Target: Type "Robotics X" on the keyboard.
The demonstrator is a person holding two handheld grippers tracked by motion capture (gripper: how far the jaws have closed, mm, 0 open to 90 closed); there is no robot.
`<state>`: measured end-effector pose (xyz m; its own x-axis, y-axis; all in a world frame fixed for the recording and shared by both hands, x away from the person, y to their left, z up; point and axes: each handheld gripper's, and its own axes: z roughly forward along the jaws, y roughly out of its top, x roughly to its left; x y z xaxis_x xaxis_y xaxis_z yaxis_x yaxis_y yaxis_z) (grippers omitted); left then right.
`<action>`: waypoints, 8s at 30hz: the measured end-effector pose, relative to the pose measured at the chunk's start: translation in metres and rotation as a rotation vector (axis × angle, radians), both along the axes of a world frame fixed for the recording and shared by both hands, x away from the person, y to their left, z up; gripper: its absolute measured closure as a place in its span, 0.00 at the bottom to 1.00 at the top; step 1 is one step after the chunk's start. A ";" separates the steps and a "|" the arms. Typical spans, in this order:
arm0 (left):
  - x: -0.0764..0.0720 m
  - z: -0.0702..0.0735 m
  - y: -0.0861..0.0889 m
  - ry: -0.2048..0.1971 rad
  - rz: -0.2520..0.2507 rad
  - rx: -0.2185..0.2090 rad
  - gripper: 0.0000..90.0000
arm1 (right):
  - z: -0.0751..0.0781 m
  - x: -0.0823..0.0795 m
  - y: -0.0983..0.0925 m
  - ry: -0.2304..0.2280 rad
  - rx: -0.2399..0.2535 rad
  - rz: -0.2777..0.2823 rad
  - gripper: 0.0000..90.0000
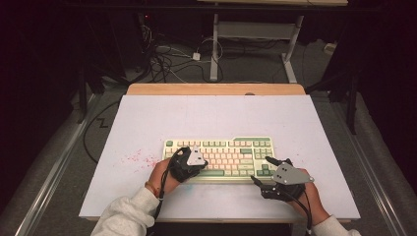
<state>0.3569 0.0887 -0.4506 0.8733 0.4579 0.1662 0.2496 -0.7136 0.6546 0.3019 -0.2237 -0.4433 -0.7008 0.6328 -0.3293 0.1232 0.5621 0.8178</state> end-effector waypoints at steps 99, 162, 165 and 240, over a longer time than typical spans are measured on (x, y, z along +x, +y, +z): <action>-0.061 -0.005 0.104 -0.227 0.216 -0.107 0.18 | 0.019 0.026 0.013 0.124 0.002 0.064 1.00; -0.060 -0.010 0.107 -0.194 0.207 -0.091 0.18 | 0.009 0.077 0.101 0.173 -0.105 0.103 1.00; -0.061 -0.010 0.106 -0.193 0.204 -0.089 0.18 | 0.013 0.075 0.099 0.162 -0.090 0.107 1.00; -0.035 0.019 0.077 -0.088 0.146 -0.117 0.98 | 0.013 -0.003 -0.013 -0.037 0.063 -0.017 0.24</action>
<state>0.3217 0.1659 -0.4319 0.7807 0.5994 0.1768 0.2831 -0.5915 0.7550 0.2985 -0.2370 -0.4308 -0.6777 0.6650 -0.3139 0.1019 0.5076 0.8555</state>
